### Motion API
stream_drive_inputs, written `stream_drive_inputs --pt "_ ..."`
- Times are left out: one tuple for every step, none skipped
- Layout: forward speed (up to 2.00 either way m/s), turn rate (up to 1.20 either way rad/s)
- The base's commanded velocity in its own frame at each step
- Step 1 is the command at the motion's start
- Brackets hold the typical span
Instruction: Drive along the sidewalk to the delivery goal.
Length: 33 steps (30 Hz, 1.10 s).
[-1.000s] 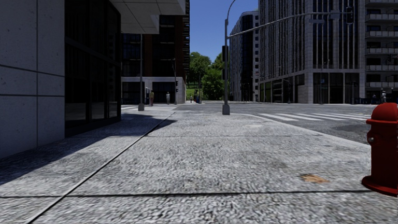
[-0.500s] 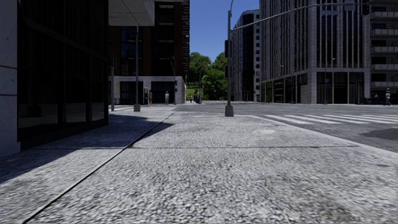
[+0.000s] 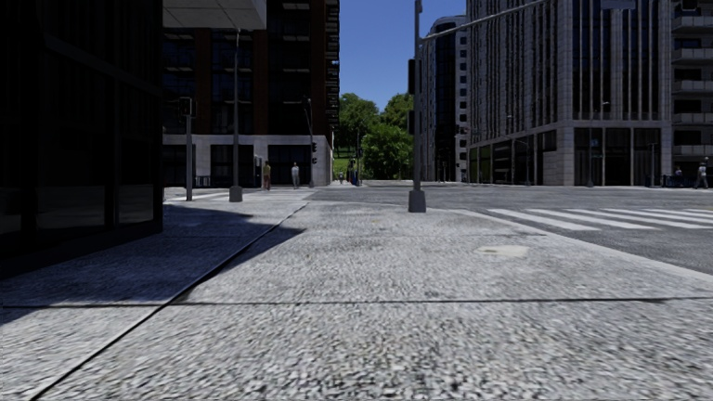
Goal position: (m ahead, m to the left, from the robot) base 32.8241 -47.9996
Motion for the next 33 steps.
stream_drive_inputs --pt "2.00 -0.22" --pt "2.00 -0.24" --pt "2.00 -0.24" --pt "2.00 -0.24" --pt "2.00 -0.24" --pt "2.00 -0.24" --pt "2.00 -0.24" --pt "2.00 -0.24" --pt "2.00 -0.24" --pt "2.00 -0.24" --pt "2.00 -0.24" --pt "2.00 -0.24" --pt "2.00 -0.24" --pt "2.00 -0.24" --pt "2.00 -0.24" --pt "2.00 -0.24" --pt "2.00 -0.24" --pt "2.00 -0.24" --pt "2.00 -0.24" --pt "2.00 -0.24" --pt "2.00 -0.26" --pt "2.00 -0.28" --pt "2.00 -0.33" --pt "2.00 -0.33" --pt "2.00 -0.37" --pt "2.00 -0.45" --pt "2.00 -0.56" --pt "2.00 -0.56" --pt "2.00 -0.62" --pt "2.00 -0.64" --pt "2.00 -0.64" --pt "2.00 -0.64" --pt "2.00 -0.64"
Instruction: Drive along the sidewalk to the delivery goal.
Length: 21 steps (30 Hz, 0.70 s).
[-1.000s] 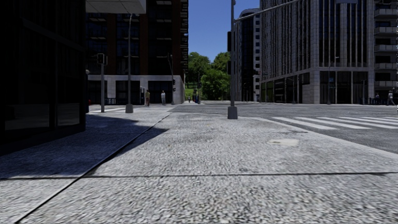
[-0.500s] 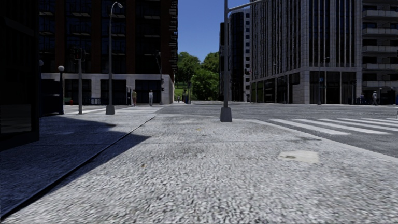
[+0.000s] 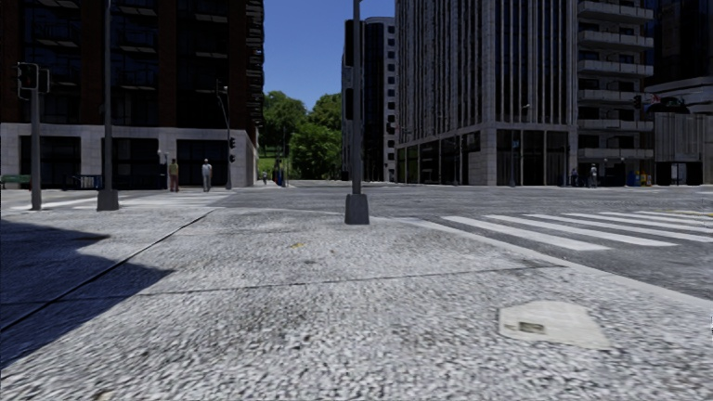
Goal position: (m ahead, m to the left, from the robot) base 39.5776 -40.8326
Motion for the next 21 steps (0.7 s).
stream_drive_inputs --pt "2.00 -0.60" --pt "2.00 -0.44" --pt "2.00 -0.44" --pt "2.00 -0.18" --pt "2.00 -0.07" --pt "2.00 -0.01" --pt "2.00 -0.01" --pt "2.00 0.00" --pt "2.00 0.00" --pt "2.00 0.00" --pt "2.00 0.00" --pt "2.00 0.00" --pt "2.00 0.00" --pt "2.00 0.00" --pt "2.00 0.00" --pt "2.00 -0.14" --pt "2.00 -0.28" --pt "2.00 -0.35" --pt "2.00 -0.49" --pt "2.00 -0.49" --pt "1.98 -0.58"
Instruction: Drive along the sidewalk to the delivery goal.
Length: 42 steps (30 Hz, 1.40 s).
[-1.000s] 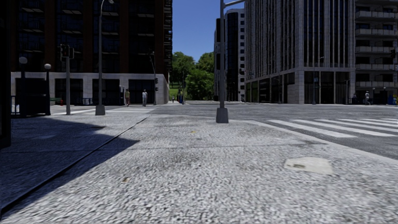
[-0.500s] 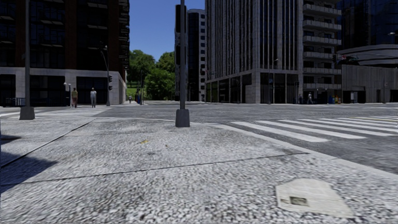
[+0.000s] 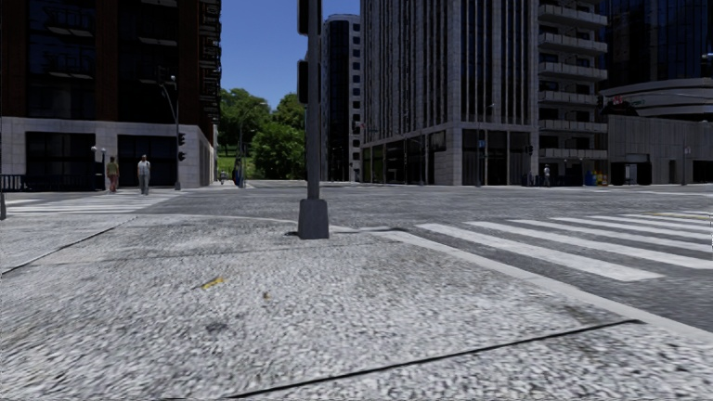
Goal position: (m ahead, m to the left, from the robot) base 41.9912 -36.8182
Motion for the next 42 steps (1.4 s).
stream_drive_inputs --pt "1.98 -0.61" --pt "1.98 -0.62" --pt "1.98 -0.62" --pt "1.98 -0.62" --pt "1.98 -0.63" --pt "1.98 -0.63" --pt "1.98 -0.63" --pt "1.98 -0.63" --pt "1.98 -0.63" --pt "1.97 -0.63" --pt "1.96 -0.54" --pt "1.96 -0.54" --pt "1.96 -0.07" --pt "1.97 0.00" --pt "1.97 0.00" --pt "1.97 0.00" --pt "1.98 0.00" --pt "1.98 0.00" --pt "1.99 0.00" --pt "1.99 0.00" --pt "1.99 -0.13" --pt "1.99 -0.34" --pt "1.96 -0.46" --pt "1.96 -0.46" --pt "1.95 -0.50" --pt "1.92 -0.51" --pt "1.91 -0.53" --pt "1.91 -0.53" --pt "1.91 -0.55" --pt "1.91 -0.59" --pt "1.89 -0.63" --pt "1.89 -0.63" --pt "1.87 -0.68" --pt "1.86 -0.70" --pt "1.85 -0.71" --pt "1.85 -0.71" --pt "1.85 -0.71" --pt "1.84 -0.71" --pt "1.84 -0.71" --pt "1.84 -0.71" --pt "1.84 -0.71" --pt "1.84 -0.72"
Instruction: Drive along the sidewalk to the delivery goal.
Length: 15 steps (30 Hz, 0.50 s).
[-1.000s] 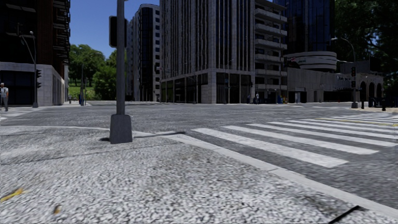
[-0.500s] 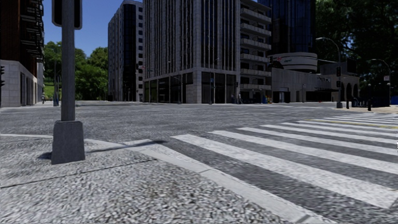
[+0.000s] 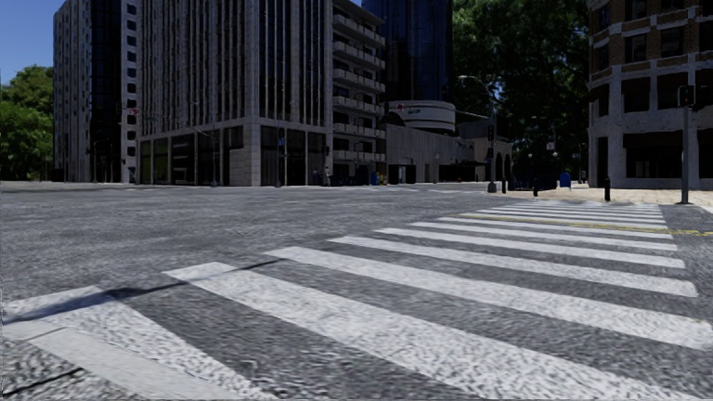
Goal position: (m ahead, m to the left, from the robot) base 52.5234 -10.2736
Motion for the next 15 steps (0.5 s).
stream_drive_inputs --pt "1.84 -0.72" --pt "1.84 -0.72" --pt "1.84 -0.72" --pt "1.84 -0.72" --pt "1.82 -0.72" --pt "1.82 -0.72" --pt "1.81 -0.72" --pt "1.81 -0.72" --pt "1.81 -0.72" --pt "1.81 -0.72" --pt "1.81 -0.72" --pt "1.81 -0.71" --pt "1.81 -0.71" --pt "1.81 -0.64" --pt "1.81 -0.55"
